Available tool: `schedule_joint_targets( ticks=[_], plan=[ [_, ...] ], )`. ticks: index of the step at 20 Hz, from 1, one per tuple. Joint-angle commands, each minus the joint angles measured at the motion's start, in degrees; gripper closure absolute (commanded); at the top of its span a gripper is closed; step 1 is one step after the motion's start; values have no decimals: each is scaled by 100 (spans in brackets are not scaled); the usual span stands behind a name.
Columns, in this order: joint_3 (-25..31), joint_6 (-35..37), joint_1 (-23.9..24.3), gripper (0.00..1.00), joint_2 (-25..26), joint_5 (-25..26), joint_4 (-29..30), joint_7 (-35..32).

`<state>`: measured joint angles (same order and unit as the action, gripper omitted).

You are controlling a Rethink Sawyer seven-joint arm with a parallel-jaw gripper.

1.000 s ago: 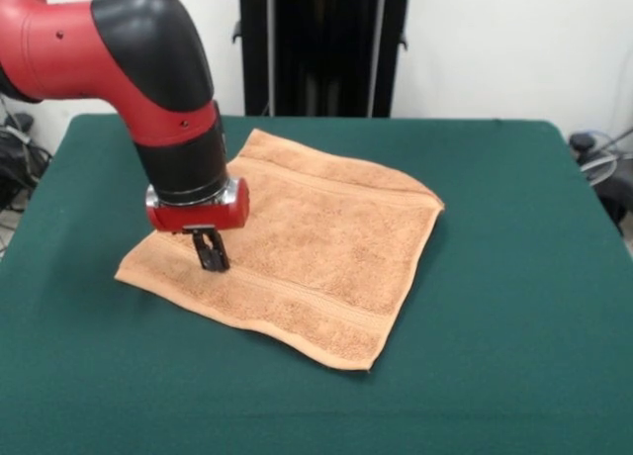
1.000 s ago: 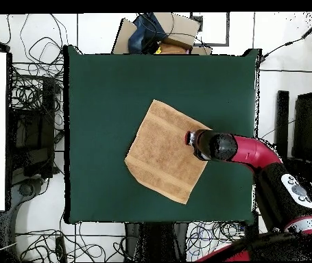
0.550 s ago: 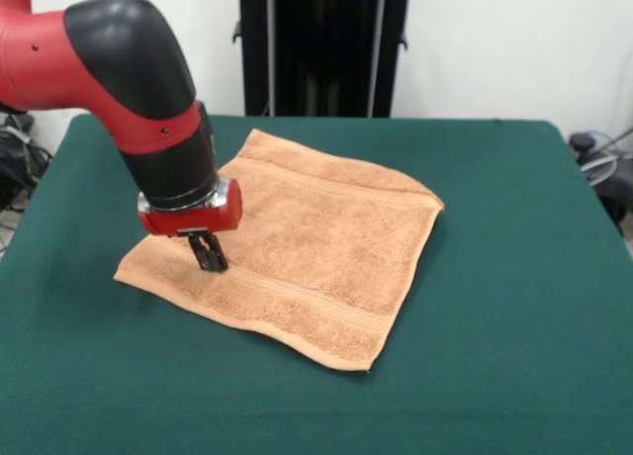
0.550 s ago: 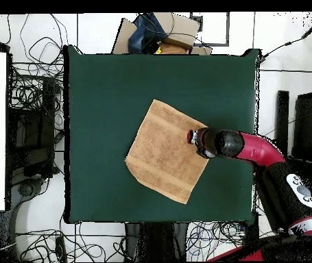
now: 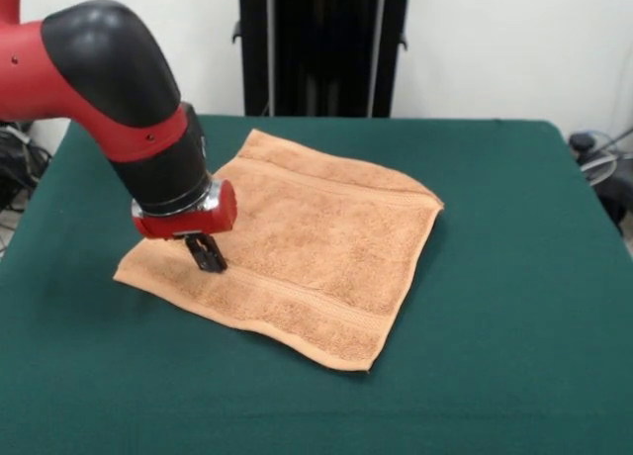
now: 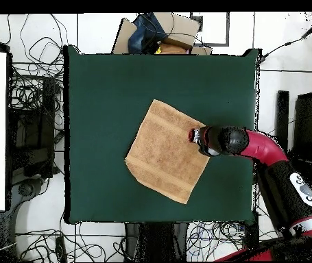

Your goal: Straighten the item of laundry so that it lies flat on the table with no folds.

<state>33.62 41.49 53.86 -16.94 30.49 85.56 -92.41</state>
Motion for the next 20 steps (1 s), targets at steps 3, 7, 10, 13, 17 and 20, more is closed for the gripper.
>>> schedule_joint_targets(
  ticks=[3, 7, 10, 13, 17, 20],
  plan=[
    [253, -434, 347, 100, 521, 1006, -1354, 2094],
    [391, -222, 471, 100, 513, 1074, -1412, 2331],
    [431, -108, 505, 100, 440, 1071, -1369, 2342],
    [341, -133, 444, 100, 141, 1037, -1054, 1977],
    [220, -155, 353, 100, -197, 925, -729, 1610],
    [188, -170, 316, 100, -354, 933, -574, 1400]
  ],
)
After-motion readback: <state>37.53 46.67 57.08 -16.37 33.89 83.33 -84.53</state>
